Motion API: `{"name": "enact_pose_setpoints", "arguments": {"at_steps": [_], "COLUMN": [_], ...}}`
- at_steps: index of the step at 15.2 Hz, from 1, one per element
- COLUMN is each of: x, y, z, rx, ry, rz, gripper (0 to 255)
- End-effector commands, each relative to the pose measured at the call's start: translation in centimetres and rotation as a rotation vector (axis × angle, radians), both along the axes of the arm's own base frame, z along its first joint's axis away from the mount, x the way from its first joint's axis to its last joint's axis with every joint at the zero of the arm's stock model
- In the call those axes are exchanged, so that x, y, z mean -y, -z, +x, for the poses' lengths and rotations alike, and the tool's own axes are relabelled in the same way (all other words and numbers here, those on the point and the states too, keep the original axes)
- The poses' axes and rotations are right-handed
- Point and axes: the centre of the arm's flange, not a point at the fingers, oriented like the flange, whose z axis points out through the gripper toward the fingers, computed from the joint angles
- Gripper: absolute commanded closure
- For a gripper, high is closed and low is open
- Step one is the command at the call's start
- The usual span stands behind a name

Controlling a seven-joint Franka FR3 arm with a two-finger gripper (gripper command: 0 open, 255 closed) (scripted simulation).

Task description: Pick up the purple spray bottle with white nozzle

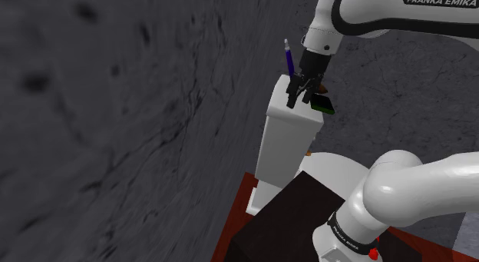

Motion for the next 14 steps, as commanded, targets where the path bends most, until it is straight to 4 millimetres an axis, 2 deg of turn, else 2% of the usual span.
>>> {"name": "enact_pose_setpoints", "arguments": {"at_steps": [1, 14], "x": [0.0, 13.0], "y": [0.0, -4.8], "z": [0.0, 8.5], "rx": [0.0, 0.15], "ry": [0.0, -0.043], "rz": [0.0, 0.033], "gripper": [0, 0]}}
